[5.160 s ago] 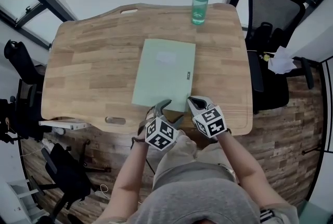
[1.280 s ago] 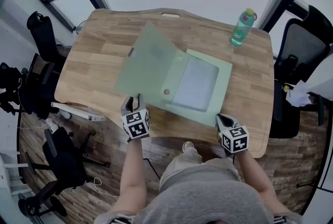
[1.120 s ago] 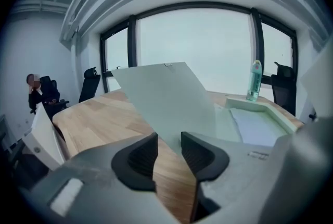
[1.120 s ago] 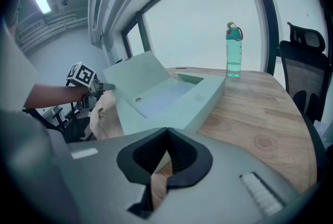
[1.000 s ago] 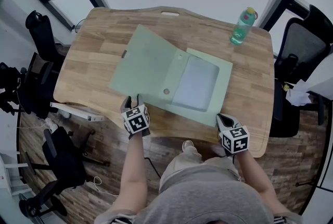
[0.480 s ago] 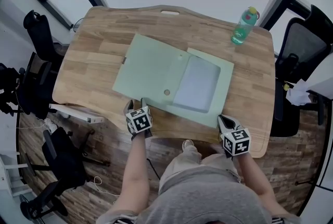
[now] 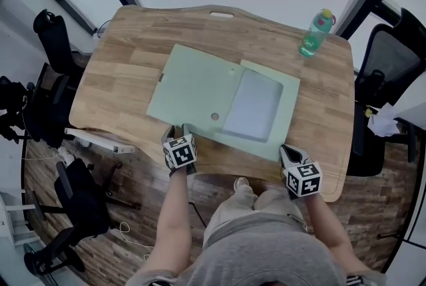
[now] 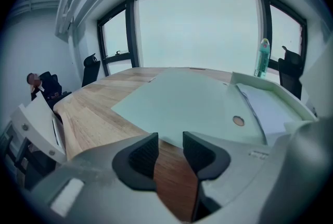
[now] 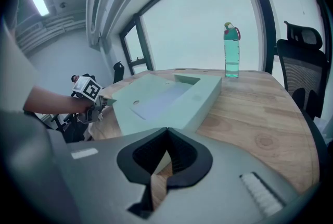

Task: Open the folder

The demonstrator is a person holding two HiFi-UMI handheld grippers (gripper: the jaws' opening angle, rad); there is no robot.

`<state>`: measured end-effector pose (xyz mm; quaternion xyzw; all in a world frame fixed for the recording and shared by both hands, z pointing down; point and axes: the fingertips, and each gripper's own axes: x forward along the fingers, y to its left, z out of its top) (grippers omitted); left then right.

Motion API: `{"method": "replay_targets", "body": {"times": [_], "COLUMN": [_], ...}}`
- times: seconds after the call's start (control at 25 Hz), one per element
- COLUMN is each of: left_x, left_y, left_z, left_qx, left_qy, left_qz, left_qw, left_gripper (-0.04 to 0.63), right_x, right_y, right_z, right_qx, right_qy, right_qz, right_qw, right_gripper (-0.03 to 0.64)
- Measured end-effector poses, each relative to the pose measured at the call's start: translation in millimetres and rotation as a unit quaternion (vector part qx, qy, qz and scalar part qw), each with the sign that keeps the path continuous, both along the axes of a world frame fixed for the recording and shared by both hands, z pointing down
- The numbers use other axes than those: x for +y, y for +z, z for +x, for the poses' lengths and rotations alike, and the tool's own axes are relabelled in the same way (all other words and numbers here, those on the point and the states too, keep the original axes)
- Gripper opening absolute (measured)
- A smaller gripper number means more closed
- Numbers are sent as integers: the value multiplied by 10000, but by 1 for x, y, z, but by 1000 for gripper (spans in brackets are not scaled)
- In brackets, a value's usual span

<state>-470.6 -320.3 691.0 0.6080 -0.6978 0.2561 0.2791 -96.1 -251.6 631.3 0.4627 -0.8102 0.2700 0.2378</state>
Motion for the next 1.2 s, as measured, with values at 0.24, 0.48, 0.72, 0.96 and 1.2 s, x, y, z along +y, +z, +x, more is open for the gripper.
{"method": "replay_targets", "body": {"times": [0.24, 0.48, 0.72, 0.96, 1.2], "left_x": [5, 22, 47, 77, 121], "left_y": [-20, -40, -67, -105, -140], "left_z": [6, 22, 59, 106, 166], "left_qx": [-13, 100, 364, 466, 624], "left_qy": [-57, -110, -31, 221, 469], "left_qz": [148, 306, 568, 912, 1122], "left_qw": [9999, 9994, 9977, 9945, 9906], "left_gripper": [117, 15, 0, 0, 0], "right_x": [-2, 0, 12, 39, 77], "right_y": [0, 0, -25, -58, -97], "right_z": [-1, -2, -13, -15, -9], "right_qx": [-84, -110, -239, -345, -664], "right_qy": [-70, -229, -574, -899, -1149], "right_qz": [10, -51, 247, 667, 1002], "right_qw": [9999, 9997, 9978, 9931, 9861], "right_gripper": [2, 2, 2, 2, 2]}}
